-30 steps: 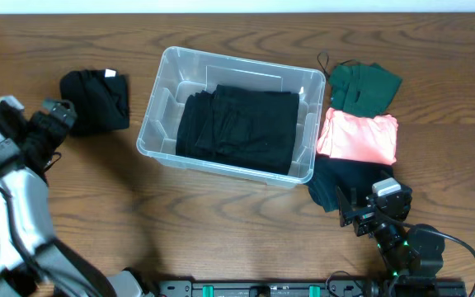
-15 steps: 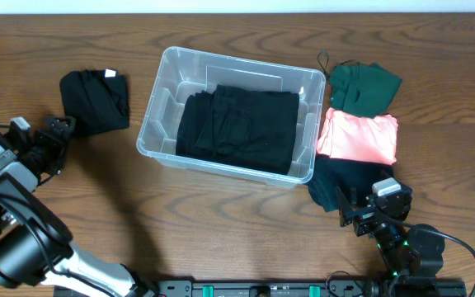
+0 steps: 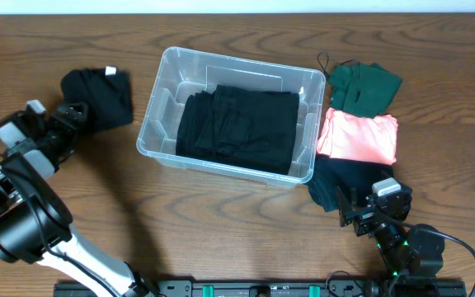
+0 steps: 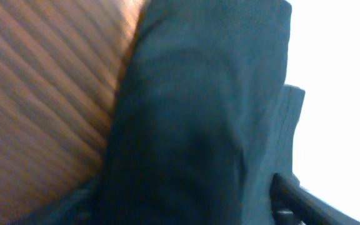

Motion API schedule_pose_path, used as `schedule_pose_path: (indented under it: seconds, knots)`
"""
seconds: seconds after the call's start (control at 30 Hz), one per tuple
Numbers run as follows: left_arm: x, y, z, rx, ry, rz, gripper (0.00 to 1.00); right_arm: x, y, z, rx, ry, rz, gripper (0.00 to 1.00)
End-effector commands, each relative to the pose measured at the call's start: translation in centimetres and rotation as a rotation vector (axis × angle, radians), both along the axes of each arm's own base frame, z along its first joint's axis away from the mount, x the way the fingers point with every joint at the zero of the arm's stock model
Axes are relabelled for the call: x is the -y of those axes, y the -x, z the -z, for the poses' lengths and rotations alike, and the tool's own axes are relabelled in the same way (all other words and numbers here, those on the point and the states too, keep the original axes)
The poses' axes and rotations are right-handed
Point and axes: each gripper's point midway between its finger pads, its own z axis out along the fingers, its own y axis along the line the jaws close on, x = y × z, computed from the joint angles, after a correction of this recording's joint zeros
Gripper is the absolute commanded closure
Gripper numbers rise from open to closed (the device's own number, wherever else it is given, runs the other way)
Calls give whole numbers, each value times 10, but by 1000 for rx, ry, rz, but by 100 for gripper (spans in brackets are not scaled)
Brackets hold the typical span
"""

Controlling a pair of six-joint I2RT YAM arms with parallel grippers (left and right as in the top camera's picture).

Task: Pack container
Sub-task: 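Move the left gripper back and grasp the remaining black shirt, then carry the black shirt with the left gripper into the bin and release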

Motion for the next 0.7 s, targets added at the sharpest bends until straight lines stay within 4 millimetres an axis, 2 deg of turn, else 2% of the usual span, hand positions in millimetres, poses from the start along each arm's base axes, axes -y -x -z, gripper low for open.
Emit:
schedule_pose_path:
  seconds: [0.0, 0.17, 0.23, 0.33, 0.43, 0.67]
  knots:
    - [14, -2, 18, -63, 56, -24, 41, -2, 1, 0, 0, -5, -6, 1]
    - [7, 1, 18, -67, 76, -51, 86, -2, 1, 1, 0, -5, -6, 1]
    - [6, 3, 14, -50, 97, -40, 94, -2, 1, 0, 0, -5, -6, 1]
    - [8, 4, -8, 30, 155, 19, 94, -2, 1, 1, 0, -5, -6, 1]
    - [12, 9, -44, 126, 212, 85, 94, -2, 1, 0, 0, -5, -6, 1]
    - [35, 23, -157, 327, 247, 220, 94, -2, 1, 1, 0, -5, -6, 1]
